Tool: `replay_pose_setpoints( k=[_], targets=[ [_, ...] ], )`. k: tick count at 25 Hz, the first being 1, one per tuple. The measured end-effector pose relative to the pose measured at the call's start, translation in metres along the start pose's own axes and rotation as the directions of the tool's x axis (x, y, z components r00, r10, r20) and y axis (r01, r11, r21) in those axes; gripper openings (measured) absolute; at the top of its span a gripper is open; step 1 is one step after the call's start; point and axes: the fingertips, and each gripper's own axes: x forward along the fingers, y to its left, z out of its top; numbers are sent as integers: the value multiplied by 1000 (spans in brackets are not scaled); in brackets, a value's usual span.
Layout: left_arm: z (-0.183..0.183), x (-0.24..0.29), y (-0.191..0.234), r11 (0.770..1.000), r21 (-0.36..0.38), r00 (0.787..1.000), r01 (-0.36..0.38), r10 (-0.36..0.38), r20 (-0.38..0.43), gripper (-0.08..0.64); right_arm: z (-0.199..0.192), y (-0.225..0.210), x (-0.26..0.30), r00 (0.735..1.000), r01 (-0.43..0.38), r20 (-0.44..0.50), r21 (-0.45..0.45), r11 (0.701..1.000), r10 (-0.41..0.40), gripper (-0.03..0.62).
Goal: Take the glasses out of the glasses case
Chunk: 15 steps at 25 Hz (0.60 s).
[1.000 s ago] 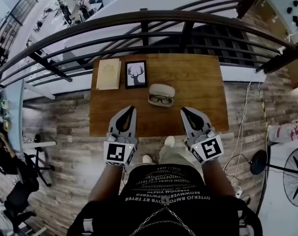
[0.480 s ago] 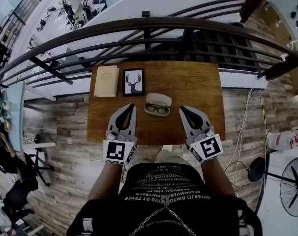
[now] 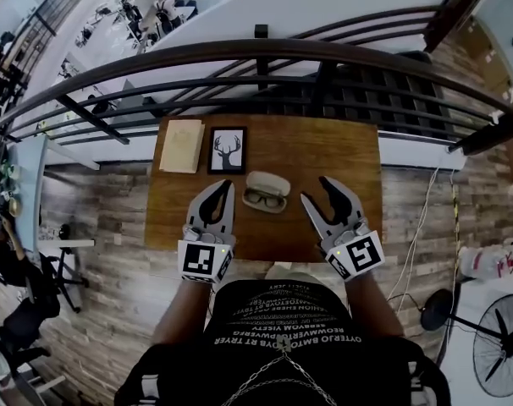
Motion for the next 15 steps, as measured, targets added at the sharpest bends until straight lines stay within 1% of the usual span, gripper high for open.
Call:
replay_pose_setpoints(
  k=[8,15],
  targets=[
    [-5,9,-6,999,8,999,-33,33,-19,29,-16,-16,5,998,-56,-25,16,998,56,181],
    [-16,-2,1,998,-2,997,-57,56,-55,29,-23,-13,14,997,-73,-38,30,997,74,172]
  ],
)
